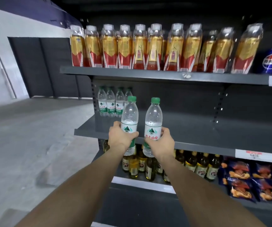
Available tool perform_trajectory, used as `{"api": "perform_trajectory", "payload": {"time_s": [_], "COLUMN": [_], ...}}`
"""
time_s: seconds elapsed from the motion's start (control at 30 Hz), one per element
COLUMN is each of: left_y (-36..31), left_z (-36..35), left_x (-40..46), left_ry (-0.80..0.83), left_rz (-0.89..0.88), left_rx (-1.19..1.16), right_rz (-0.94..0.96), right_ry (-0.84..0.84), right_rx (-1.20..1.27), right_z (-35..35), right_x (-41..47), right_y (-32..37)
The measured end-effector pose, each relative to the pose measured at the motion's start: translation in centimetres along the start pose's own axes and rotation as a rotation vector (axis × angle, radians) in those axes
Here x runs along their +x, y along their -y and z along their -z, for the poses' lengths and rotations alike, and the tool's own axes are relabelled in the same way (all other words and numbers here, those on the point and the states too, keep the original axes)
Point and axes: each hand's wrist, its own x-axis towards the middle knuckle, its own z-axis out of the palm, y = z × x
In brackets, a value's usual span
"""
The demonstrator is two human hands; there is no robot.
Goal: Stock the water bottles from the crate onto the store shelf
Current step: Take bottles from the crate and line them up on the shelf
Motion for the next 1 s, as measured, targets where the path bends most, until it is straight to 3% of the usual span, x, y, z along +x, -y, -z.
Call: {"api": "perform_trajectory", "payload": {"time_s": [0.3,0.57,1.0], "left_y": [2.1,3.8,5.0], "left_z": [-1.9,-6.4,-14.8], "left_x": [9.2,20.1,26.6], "left_ry": [0.004,0.077,0.088], "left_rz": [-0.013,-0.051,-0.03], "left_rx": [-0.101,-0.053,0.005], "right_rz": [-0.029,-0.109,-0.116], "right_ry": [-0.056,-0.123,-0.15], "right_rx": [-0.147,-0.166,-0.222], "right_z": [-6.4,-12.8,-13.7], "right_x": [6.5,15.9,24.0], "right_y": [0.1,-1.0,-4.6]}}
